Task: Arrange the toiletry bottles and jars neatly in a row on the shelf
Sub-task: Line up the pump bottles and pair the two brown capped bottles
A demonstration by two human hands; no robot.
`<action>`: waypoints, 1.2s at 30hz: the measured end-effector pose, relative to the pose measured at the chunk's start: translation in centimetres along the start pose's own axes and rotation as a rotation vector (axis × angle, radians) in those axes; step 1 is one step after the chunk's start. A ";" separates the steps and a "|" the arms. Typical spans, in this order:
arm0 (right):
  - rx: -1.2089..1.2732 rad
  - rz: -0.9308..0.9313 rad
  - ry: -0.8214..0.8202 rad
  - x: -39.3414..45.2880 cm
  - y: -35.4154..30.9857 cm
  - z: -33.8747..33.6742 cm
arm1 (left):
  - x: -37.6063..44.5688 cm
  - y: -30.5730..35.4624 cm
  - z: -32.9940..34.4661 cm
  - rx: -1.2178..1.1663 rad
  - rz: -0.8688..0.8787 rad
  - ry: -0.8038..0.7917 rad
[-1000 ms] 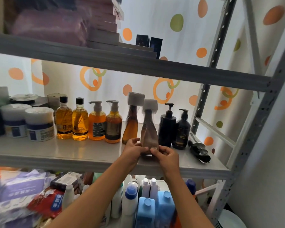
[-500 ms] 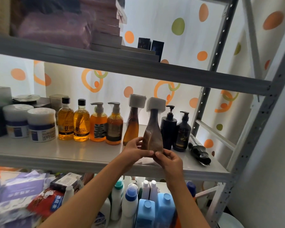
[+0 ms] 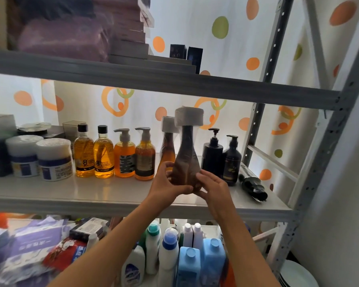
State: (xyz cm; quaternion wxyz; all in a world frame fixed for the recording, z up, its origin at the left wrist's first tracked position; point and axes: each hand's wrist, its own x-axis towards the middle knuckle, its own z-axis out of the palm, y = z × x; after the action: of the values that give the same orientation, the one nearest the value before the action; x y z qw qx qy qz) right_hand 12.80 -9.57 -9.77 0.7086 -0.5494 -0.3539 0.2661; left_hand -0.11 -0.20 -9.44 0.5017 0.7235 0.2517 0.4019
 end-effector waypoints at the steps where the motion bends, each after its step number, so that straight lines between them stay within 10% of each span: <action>1: -0.046 -0.001 0.013 0.2 -0.5 0.1 | -0.1 0.0 0.1 0.006 0.005 0.018; 8: -0.317 -0.075 0.050 0.2 -1.9 1.1 | -0.8 0.4 1.5 0.094 0.129 0.079; 20: -0.140 -0.035 0.010 -1.1 -0.1 -0.2 | -0.8 -0.4 -1.5 -0.078 -0.123 -0.273; 36: -0.110 0.011 0.020 -0.7 0.6 0.3 | -0.2 -1.3 -1.8 -0.081 -0.126 -0.268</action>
State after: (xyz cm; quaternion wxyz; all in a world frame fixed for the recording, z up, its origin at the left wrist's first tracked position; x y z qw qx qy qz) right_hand 12.16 -9.82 -10.43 0.6791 -0.5922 -0.3579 0.2448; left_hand -1.67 1.11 -10.35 0.5835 0.7327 0.2111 0.2794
